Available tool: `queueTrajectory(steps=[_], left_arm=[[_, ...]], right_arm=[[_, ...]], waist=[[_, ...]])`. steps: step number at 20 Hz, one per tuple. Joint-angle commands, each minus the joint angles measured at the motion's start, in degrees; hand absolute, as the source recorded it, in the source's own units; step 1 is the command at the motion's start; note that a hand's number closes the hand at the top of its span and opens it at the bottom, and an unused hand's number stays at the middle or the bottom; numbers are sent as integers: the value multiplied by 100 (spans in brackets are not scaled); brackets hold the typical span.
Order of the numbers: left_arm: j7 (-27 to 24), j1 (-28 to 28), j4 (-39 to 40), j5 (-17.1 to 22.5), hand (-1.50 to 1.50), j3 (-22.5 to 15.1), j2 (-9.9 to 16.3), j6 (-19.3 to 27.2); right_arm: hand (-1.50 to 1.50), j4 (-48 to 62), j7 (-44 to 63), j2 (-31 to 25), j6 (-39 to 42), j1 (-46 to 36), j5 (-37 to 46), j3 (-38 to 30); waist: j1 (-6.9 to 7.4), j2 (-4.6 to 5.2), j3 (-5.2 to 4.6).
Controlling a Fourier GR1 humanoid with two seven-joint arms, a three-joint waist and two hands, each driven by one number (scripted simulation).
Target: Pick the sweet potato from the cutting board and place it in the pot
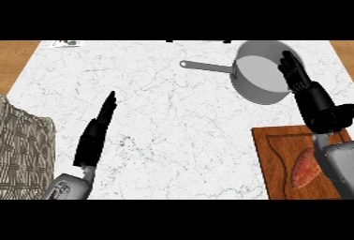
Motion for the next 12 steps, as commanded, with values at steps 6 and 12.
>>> queueTrajectory(steps=[6,12], left_arm=[[826,-146,-768,806,0,717,-30,-88],[1242,253,-1152,1074,0,820,93,-122]], right_arm=[[-150,-137,213,447,1243,821,-2166,-946],[-150,-601,-1706,-495,-916,2327,584,-1086]], waist=[[-175,-59,62],[-468,-154,59]])
